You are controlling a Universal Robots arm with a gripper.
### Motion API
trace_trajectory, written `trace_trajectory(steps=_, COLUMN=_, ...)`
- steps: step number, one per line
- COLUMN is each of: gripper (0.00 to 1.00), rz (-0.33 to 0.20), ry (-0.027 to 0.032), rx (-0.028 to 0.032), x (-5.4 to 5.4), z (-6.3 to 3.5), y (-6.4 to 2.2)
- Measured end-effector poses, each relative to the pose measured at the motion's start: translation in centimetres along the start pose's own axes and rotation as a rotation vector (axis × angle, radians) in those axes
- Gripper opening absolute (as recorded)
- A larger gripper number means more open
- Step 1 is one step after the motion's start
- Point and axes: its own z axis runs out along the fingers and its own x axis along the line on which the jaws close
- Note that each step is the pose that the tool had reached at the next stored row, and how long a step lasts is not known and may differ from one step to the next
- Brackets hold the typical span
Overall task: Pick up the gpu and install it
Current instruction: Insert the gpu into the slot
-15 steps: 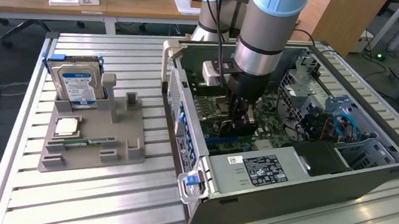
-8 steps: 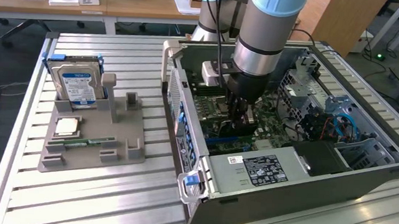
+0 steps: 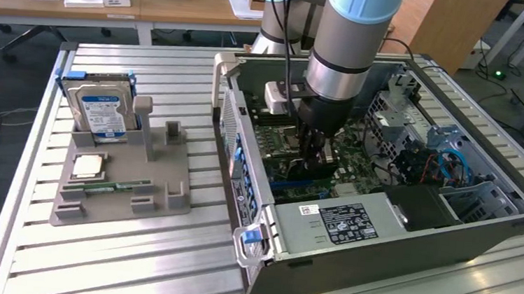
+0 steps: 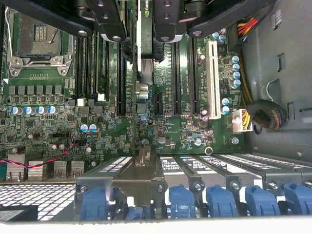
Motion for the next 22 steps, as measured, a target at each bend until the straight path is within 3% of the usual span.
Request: trace_trajectory(steps=22, gripper=0.26, rz=0.001, ry=0.0002, rx=-0.0020, x=0.00, z=-0.64, y=-0.05)
